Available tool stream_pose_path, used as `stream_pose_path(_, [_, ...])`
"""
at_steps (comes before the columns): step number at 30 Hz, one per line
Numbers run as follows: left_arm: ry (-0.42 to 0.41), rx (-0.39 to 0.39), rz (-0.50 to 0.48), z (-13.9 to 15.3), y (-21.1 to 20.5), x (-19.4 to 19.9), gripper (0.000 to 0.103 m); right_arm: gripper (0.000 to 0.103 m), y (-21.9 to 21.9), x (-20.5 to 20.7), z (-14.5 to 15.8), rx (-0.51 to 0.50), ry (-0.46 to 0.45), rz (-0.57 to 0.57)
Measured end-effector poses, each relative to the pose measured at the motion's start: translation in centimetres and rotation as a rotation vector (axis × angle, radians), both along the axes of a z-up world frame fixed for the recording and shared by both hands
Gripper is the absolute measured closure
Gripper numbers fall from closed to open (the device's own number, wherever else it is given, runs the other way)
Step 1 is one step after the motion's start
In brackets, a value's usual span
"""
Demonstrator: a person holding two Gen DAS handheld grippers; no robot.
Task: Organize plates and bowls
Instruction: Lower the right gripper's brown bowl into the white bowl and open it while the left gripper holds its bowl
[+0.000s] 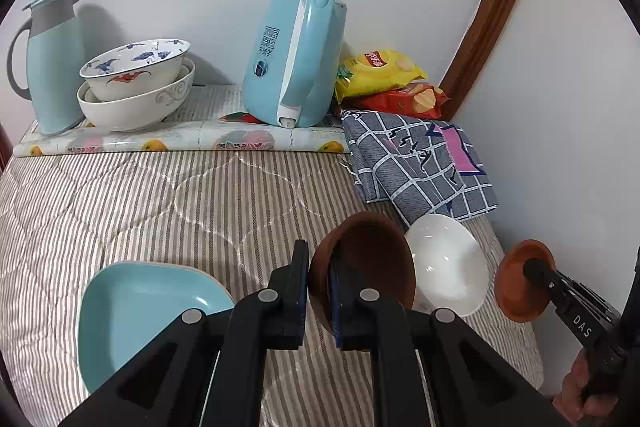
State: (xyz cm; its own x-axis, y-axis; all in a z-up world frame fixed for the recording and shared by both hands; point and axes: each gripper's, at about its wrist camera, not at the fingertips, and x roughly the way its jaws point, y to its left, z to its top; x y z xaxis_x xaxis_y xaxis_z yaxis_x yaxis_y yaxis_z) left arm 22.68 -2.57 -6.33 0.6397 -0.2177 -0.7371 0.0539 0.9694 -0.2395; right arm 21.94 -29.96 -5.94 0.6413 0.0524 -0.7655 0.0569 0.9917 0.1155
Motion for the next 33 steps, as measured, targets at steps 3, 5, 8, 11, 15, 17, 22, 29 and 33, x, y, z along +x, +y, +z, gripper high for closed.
stream_pose_path(3, [0.013,0.004,0.009,-0.5,0.2,0.8,0.093,0.094,0.3,0.8,-0.5,-0.004,0.011,0.006])
stream_pose_path(5, [0.023,-0.004,0.006,-0.9,0.3,1.2,0.093,0.094,0.4,1.2,-0.9,-0.004,0.018,0.008])
stream_pose_path(8, [0.03,-0.003,0.007,-1.3,0.4,1.7,0.093,0.094,0.7,2.0,-1.6,-0.009,0.035,0.011])
stream_pose_path(11, [0.039,-0.005,0.009,-1.8,0.5,2.2,0.093,0.094,1.1,2.8,-2.3,-0.017,0.053,0.019])
stream_pose_path(15, [0.049,-0.009,0.014,-2.3,0.6,2.8,0.093,0.094,1.5,3.5,-3.1,-0.019,0.069,0.027])
stream_pose_path(17, [0.053,-0.01,0.015,-2.6,0.8,3.1,0.093,0.094,1.7,3.9,-3.6,-0.023,0.08,0.027])
stream_pose_path(22, [0.057,-0.011,0.026,-3.1,1.4,3.6,0.093,0.094,1.8,4.5,-4.6,-0.033,0.1,0.026])
stream_pose_path(29, [0.072,-0.016,0.029,-4.0,1.3,4.3,0.093,0.094,1.9,5.3,-5.9,-0.032,0.128,0.023])
stream_pose_path(33, [0.076,-0.018,0.028,-4.2,1.2,4.4,0.093,0.094,2.1,5.6,-6.4,-0.024,0.139,0.028])
